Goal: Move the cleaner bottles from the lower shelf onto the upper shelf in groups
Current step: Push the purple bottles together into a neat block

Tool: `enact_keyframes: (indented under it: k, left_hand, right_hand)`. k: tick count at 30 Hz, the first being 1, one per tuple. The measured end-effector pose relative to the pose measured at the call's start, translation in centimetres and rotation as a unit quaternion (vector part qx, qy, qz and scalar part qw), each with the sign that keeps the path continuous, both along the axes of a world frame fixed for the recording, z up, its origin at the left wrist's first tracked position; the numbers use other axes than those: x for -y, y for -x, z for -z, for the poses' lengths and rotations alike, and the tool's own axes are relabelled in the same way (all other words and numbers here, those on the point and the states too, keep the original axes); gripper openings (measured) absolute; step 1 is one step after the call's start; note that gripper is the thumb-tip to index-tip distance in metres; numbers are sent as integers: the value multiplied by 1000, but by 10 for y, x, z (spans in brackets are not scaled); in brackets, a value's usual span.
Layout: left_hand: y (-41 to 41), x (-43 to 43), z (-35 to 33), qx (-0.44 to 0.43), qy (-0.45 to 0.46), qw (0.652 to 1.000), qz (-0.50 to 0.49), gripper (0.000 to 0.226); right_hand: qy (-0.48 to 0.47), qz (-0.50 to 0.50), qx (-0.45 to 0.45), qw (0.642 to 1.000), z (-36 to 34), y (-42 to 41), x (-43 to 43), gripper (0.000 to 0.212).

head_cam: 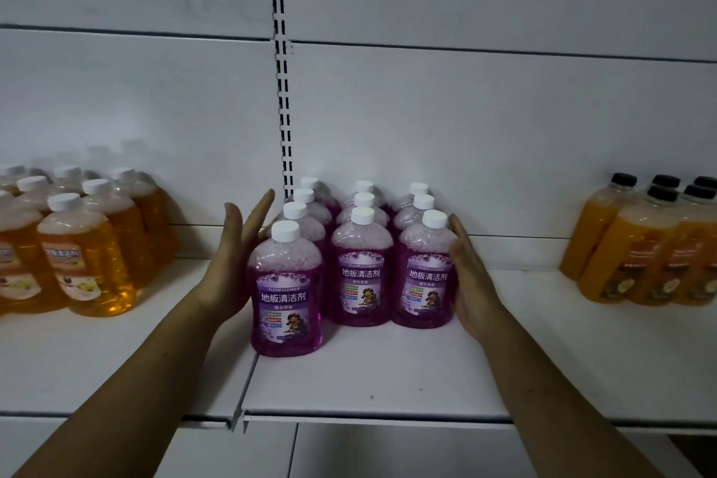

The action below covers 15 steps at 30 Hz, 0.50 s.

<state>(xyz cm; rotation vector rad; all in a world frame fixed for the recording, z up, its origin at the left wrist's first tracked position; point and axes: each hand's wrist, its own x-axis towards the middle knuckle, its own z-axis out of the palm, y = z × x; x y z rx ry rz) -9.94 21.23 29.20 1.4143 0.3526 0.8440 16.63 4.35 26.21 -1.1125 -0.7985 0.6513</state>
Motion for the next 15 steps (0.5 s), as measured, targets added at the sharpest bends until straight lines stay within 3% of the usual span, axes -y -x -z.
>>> enact_keyframes:
  k: [4,7,10,15]
  left_hand:
    - [23,-2,6,-72,-95,992,44,117]
    - [34,0,20,-135,-154,974,100,139]
    - [32,-3,24,-164,-180,966,86,150]
    - [28,-7,21,-174,-210,959,69,144]
  right_hand:
    - [5,-45,113,993,9,-7,2,115]
    - [11,-63,135,989,12,-11,4,115]
    - [37,-63,158,985,13,-13,7,110]
    - [51,-40,181,981,12,-14,6,109]
